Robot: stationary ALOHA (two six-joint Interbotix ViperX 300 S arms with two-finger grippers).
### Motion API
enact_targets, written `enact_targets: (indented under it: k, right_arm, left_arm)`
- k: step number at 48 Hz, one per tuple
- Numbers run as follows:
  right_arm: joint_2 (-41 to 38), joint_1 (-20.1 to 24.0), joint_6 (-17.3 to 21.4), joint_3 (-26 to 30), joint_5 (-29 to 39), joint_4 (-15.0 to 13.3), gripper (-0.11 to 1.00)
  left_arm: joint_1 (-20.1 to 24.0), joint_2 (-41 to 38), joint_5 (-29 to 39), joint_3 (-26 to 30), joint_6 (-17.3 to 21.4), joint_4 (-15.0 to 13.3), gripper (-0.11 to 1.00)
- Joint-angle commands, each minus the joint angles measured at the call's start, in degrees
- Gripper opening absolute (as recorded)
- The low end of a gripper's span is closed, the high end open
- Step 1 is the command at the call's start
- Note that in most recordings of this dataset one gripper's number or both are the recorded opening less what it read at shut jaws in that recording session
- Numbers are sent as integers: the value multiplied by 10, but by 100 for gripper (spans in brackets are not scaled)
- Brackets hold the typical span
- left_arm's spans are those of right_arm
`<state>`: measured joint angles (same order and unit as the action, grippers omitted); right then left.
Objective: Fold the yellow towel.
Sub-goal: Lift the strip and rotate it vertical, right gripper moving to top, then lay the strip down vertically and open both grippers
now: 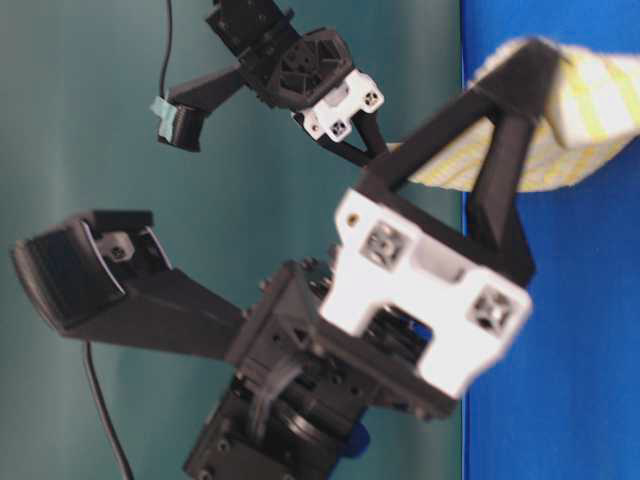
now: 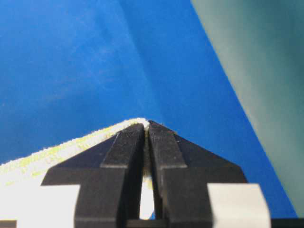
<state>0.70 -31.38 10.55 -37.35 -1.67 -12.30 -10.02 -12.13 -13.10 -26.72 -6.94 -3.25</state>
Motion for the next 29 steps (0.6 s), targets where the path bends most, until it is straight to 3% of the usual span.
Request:
enact_targets:
  k: [1, 29]
  right_arm:
    - [0, -7, 0, 25, -7, -1, 2]
    - [-62, 37, -1, 89, -4, -2, 2]
  left_arm:
    - [-8, 28, -12, -3, 2, 2, 2]
    - [-8, 63, -11, -65, -4, 2, 2]
